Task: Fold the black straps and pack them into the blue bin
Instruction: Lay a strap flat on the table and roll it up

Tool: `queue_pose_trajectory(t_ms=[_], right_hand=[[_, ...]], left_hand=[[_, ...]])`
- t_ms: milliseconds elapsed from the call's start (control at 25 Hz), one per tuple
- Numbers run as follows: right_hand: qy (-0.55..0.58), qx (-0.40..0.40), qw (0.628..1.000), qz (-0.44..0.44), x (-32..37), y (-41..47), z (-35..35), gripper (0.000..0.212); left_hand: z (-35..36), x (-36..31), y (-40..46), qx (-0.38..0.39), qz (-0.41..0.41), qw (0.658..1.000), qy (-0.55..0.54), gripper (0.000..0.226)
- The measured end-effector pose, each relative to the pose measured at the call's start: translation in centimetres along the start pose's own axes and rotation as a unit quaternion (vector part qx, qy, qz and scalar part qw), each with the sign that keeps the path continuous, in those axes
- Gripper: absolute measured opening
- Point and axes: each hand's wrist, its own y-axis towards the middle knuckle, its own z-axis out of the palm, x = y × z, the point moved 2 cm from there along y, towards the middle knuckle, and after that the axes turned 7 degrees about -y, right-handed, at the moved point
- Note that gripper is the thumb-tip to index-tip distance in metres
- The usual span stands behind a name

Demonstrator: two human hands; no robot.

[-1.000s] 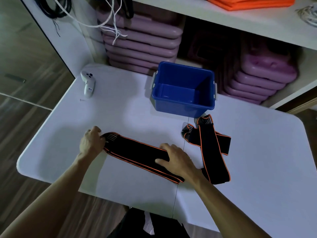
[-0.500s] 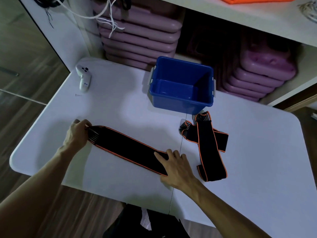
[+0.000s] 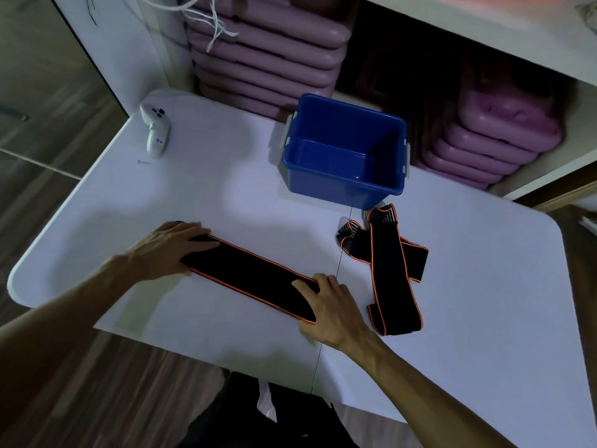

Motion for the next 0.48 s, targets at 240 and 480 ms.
queue_pose_trajectory(t_ms=[240, 480], right_hand=[[0.05, -0.012, 0.999, -0.01, 0.0, -0.5, 0.5, 0.061], [0.086, -0.025, 0.996, -0.022, -0.5, -0.9, 1.1, 0.066]], left_hand=[[-2.2, 0.4, 0.5, 0.0, -0.001, 1.0, 0.018, 0.064], [-2.2, 1.7, 0.6, -0.016, 0.032, 0.995, 0.095, 0.075]])
